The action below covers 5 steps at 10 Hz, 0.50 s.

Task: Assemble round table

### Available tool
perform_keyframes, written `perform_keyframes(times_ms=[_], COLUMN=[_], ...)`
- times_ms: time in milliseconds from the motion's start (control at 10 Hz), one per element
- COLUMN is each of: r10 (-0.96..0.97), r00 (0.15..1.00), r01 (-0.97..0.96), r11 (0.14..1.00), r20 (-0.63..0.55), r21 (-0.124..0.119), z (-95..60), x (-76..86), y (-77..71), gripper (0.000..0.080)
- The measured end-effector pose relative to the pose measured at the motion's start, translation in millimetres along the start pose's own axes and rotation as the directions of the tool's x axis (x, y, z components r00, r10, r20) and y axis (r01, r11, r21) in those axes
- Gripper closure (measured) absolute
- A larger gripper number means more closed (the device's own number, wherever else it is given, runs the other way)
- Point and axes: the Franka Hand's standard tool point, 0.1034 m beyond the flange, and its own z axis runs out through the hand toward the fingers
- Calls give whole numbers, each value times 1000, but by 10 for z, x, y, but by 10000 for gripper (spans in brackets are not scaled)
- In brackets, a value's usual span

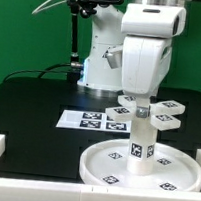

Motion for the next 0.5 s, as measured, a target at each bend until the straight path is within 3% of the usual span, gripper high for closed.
perform_keyframes(times_ms=[500], r10=[114], r00=[993], r01=[-114], r11=[993], r20=[-4], r21=[0], z=[2], x=[-8], y=[1], gripper=[359])
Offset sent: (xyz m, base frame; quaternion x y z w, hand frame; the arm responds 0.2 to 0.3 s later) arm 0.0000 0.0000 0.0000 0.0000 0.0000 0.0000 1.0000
